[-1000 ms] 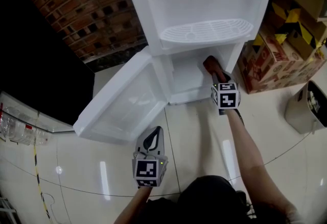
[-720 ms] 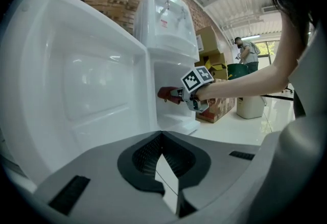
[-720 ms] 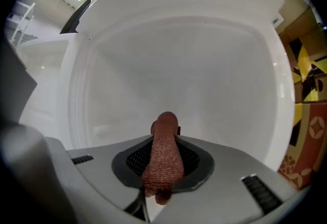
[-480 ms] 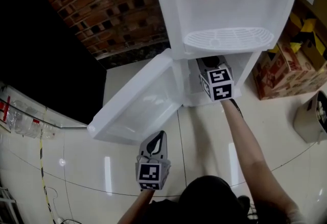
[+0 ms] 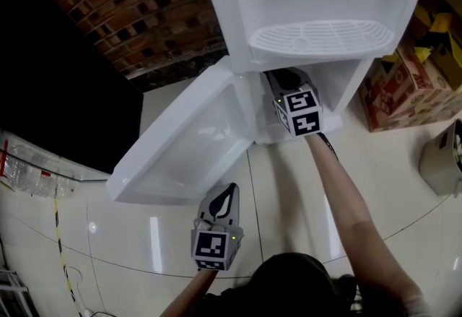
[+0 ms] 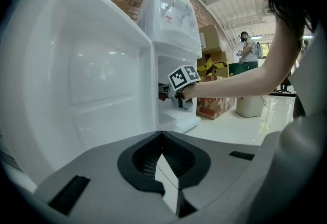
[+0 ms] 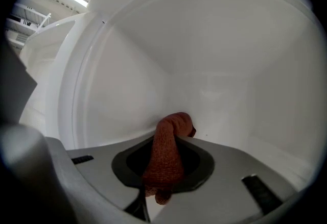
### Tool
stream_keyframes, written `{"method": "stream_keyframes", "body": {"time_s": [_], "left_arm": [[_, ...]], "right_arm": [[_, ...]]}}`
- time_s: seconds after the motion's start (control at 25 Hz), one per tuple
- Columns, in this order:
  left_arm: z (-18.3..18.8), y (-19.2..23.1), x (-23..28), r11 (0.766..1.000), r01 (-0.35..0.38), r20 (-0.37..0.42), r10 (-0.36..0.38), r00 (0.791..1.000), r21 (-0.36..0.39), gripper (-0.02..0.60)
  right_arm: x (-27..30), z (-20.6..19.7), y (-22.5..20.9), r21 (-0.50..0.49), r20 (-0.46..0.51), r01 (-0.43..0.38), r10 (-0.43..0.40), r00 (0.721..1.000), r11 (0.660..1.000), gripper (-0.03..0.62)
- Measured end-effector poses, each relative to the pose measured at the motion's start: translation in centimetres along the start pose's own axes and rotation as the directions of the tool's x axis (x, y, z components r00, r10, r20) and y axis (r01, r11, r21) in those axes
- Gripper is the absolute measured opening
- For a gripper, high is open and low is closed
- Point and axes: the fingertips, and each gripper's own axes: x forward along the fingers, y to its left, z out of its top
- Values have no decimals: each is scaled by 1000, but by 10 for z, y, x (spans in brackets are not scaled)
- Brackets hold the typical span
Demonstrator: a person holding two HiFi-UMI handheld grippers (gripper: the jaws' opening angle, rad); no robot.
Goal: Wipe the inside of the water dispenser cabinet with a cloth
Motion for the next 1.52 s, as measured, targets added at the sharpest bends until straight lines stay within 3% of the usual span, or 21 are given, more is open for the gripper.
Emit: {"method": "stream_keyframes", "body": {"time_s": [0.2, 0.32, 0.64, 1.0, 1.2, 1.52], "left_arm": [[1, -40, 19, 992, 118, -4, -118, 993, 40, -14], [3, -51, 21, 987, 150, -7, -150, 989, 55, -14], [2, -34, 19, 994, 104, -6, -104, 995, 28, -14], [7, -35, 13, 994, 99, 9, -99, 995, 40, -14], [12, -36, 8, 994, 96, 25, -97, 995, 44, -14], [22, -43, 1, 994, 95, 43, -97, 994, 49, -14]], "right_arm": [[5, -15, -3, 8, -25, -14, 14, 1000, 1000, 75], [8, -18, -20, -1, -30, 13, -13, 999, 1000, 75], [-13, -26, -103, 59, -56, 210, -207, 977, 976, 75], [-32, -30, -109, 80, -81, 323, -317, 945, 943, 74], [-46, -44, -108, 86, -134, 362, -349, 927, 928, 74], [-64, -25, -97, 79, -119, 335, -324, 938, 939, 75]]}}
